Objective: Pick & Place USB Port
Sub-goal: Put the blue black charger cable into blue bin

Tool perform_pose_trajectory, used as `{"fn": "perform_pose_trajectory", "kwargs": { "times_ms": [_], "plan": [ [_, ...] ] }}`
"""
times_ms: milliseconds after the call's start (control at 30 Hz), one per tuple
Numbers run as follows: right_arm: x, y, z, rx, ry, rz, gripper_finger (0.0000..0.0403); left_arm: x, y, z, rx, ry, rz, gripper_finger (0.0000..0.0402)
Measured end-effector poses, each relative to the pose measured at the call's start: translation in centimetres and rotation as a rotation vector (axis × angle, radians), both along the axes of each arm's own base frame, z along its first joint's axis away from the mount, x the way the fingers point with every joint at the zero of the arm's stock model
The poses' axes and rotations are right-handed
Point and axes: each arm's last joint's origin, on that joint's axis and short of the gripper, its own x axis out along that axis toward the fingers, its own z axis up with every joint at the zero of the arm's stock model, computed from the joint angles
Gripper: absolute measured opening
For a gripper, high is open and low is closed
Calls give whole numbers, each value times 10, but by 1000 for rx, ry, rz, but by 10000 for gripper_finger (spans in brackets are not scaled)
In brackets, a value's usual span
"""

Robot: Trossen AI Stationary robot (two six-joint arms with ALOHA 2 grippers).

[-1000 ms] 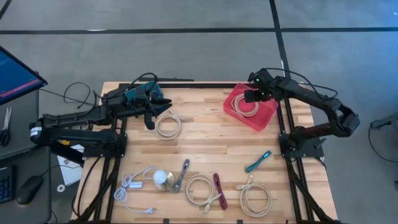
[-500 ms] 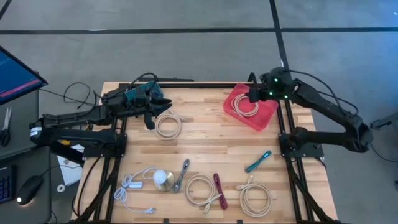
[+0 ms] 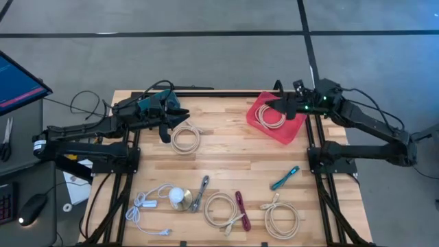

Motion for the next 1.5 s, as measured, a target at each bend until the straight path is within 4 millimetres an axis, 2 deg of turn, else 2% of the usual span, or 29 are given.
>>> {"fn": "perform_pose_trajectory", "kwargs": {
  "times_ms": [367, 600, 700, 833, 1100, 1300, 1500],
  "plan": [
    [19, 45, -3, -54, 12, 279, 66, 0, 0, 0, 0, 0, 0, 92],
    [37, 58, -1, -14, -51, 346, 66, 0, 0, 0, 0, 0, 0, 92],
    [48, 61, 0, 66, -100, 358, 66, 0, 0, 0, 0, 0, 0, 92],
    [60, 65, -5, 122, -98, 516, 66, 0, 0, 0, 0, 0, 0, 92],
    [78, 87, -41, 366, 198, 748, 66, 0, 0, 0, 0, 0, 0, 92],
    [80, 112, -69, 593, 506, 854, 66, 0, 0, 0, 0, 0, 0, 92],
    [78, 133, -86, 667, 688, 911, 64, 0, 0, 0, 0, 0, 0, 92]
  ]
}}
